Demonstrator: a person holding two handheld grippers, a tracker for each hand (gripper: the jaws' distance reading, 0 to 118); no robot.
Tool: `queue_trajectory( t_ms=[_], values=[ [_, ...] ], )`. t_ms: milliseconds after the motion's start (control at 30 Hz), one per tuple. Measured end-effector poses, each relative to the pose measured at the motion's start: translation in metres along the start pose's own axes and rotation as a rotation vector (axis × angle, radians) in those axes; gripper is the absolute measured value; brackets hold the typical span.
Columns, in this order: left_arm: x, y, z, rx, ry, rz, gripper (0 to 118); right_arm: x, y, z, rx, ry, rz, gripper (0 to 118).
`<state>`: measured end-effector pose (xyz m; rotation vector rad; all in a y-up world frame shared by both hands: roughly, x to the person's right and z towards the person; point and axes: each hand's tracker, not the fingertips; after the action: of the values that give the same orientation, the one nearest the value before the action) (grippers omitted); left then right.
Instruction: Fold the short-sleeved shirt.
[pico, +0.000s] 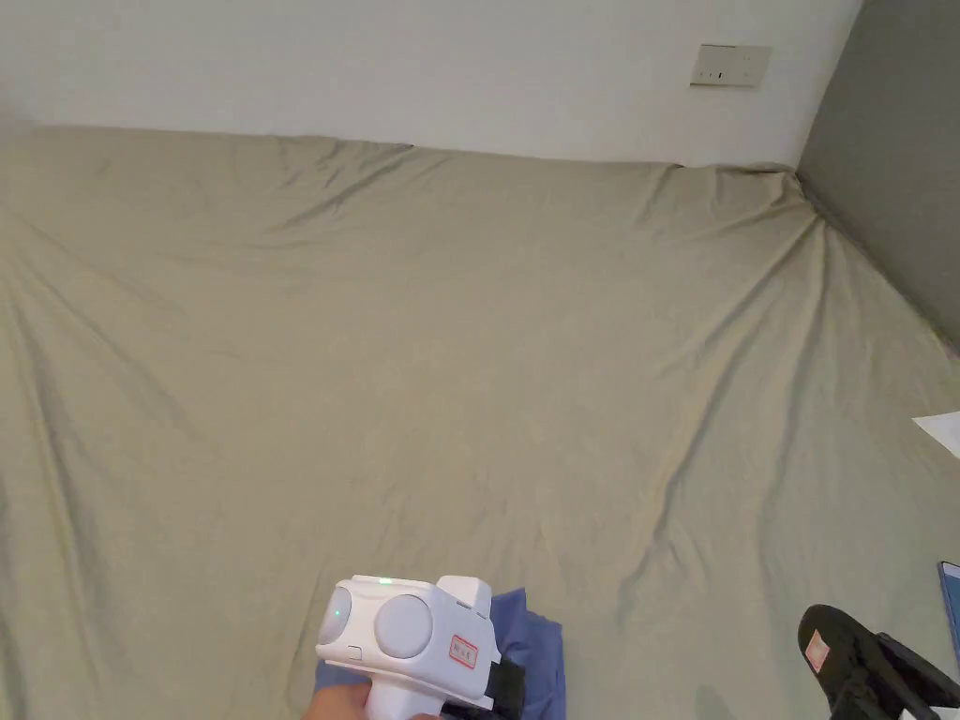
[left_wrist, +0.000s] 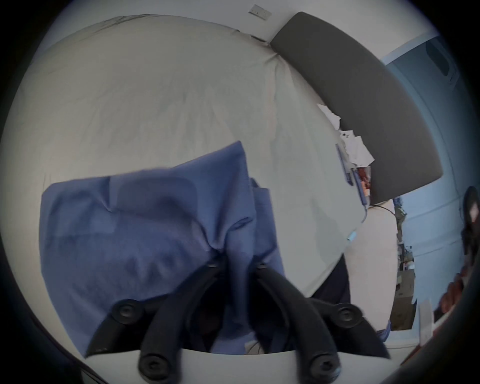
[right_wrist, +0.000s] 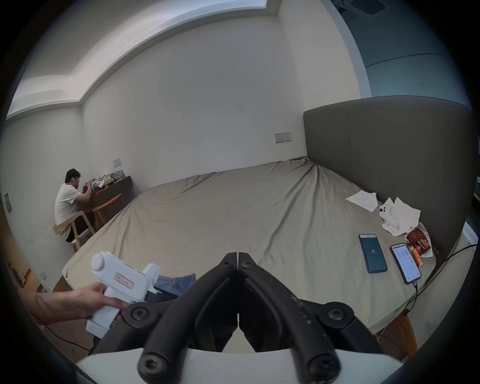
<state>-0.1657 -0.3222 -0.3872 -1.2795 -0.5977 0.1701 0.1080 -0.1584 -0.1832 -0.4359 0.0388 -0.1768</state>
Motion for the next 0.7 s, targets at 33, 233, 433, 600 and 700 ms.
queue_trajectory(
  t_ms=[33,233,433,600,700],
  values=[
    [-0.002,-0.002,0.0,0.013,-0.022,0.017,69,0.001,0.0,0.0,0.0,-0.002,-0.002,0],
    [-0.036,-0.012,0.08,0.278,-0.206,0.102,11,0.002,-0.001,0.001,-0.002,0.0,-0.006,0],
    [-0.03,-0.047,0.064,0.585,0.201,-0.133,1,0.003,-0.006,-0.006,-0.016,0.011,-0.031,0],
    [0.011,-0.056,0.002,0.504,0.215,-0.251,1,0.003,-0.005,0.0,-0.015,0.011,-0.023,0],
    [0.043,-0.08,-0.033,0.418,0.185,-0.337,1,0.01,-0.003,0.003,-0.013,-0.001,-0.018,0]
  ],
)
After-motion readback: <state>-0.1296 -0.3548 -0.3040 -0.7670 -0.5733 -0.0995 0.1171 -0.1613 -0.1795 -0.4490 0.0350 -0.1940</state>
